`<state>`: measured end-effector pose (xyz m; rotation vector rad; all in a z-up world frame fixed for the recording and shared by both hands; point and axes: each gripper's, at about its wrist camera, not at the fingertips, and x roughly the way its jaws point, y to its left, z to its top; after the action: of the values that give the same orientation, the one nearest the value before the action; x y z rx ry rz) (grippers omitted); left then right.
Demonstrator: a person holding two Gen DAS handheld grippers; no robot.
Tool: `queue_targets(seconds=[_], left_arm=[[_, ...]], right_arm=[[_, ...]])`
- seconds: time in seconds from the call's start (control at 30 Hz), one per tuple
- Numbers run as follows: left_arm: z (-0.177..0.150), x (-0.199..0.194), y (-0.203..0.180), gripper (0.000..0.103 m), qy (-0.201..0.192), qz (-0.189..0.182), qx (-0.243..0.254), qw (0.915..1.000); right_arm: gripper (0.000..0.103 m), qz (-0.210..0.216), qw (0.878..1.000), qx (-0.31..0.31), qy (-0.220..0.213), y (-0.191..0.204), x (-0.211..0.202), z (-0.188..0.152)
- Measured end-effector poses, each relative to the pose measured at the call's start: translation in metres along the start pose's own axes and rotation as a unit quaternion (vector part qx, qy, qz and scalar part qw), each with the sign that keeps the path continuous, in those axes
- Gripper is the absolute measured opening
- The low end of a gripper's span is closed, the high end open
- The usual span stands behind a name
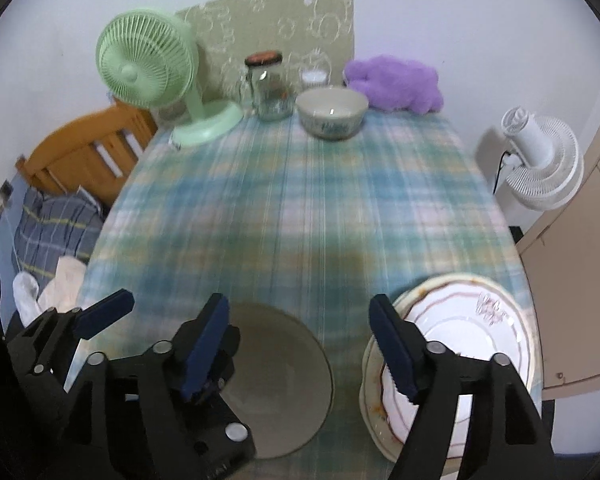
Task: Organize plates and bowls
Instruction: 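Move both tools toward the white patterned bowl by the jar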
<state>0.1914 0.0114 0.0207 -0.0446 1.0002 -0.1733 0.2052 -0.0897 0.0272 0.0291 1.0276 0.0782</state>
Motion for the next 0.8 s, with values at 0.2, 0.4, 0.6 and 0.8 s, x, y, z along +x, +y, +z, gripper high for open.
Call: queue_targets(seconds=[0.2,0.4,0.6,0.8], left_arm=[[0.03,0.0,-0.013,0.098,-0.026,0.016,0.007,0.9995],[0.06,0.013,-0.029,0.098,-0.033,0.019,-0.005,0.9993],[0.089,0.034,-0.043,0.097,-0.039,0.046,-0.025,0.9979],[0.117,0.049,-0.053,0.092,-0.063,0.07,-0.049,0.9944]], right_arm=[[0.086,-0.005,1.0,-0.001,-0.021,-0.013,-0.003,0.029],[0.086,0.018,0.999,-0.018,-0.026,-0.035,0.008,0.063],[0.086,0.019,0.999,-0.031,-0.033,-0.058,0.024,0.095],[0.086,0.03,0.997,-0.051,-0.049,-0.077,0.041,0.13]])
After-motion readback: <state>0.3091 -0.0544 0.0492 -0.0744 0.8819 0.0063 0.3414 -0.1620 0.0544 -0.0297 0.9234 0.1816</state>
